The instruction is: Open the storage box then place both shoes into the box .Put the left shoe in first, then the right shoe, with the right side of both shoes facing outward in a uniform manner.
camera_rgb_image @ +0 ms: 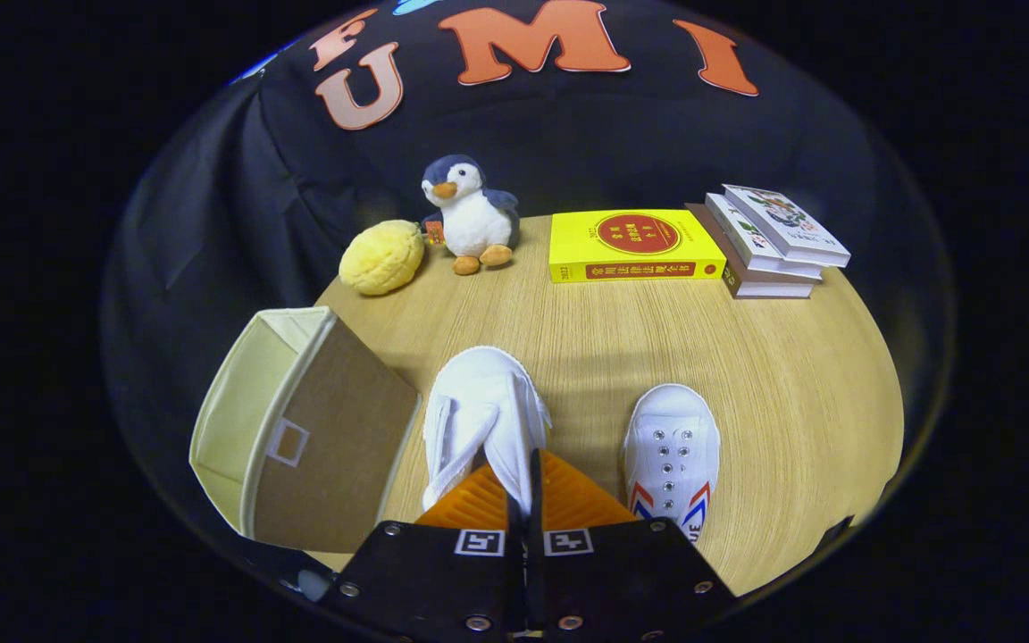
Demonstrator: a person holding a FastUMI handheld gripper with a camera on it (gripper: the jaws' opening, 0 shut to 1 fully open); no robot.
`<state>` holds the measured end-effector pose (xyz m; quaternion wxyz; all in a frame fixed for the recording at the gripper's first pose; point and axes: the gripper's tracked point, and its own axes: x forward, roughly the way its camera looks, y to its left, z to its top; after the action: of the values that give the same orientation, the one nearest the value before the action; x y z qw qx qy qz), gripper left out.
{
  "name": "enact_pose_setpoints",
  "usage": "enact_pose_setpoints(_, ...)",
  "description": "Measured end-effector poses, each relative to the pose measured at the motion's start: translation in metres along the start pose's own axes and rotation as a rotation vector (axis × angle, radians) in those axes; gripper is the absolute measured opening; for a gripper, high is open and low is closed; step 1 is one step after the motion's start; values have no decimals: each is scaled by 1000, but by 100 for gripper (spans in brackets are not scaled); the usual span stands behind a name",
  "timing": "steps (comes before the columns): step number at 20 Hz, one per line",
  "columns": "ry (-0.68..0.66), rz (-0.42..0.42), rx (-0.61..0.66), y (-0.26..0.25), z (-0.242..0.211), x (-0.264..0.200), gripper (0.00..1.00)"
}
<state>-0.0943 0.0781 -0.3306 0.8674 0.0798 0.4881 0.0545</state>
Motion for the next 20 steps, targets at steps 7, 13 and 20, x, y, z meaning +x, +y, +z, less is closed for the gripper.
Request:
enact_pose_setpoints(7, -61, 88, 89, 64, 59, -47, 2)
enact_pose_setpoints(13, -36, 146, 98, 130, 77, -57, 2)
enact_pose_setpoints(20, 60, 162, 84, 201, 60, -22, 2)
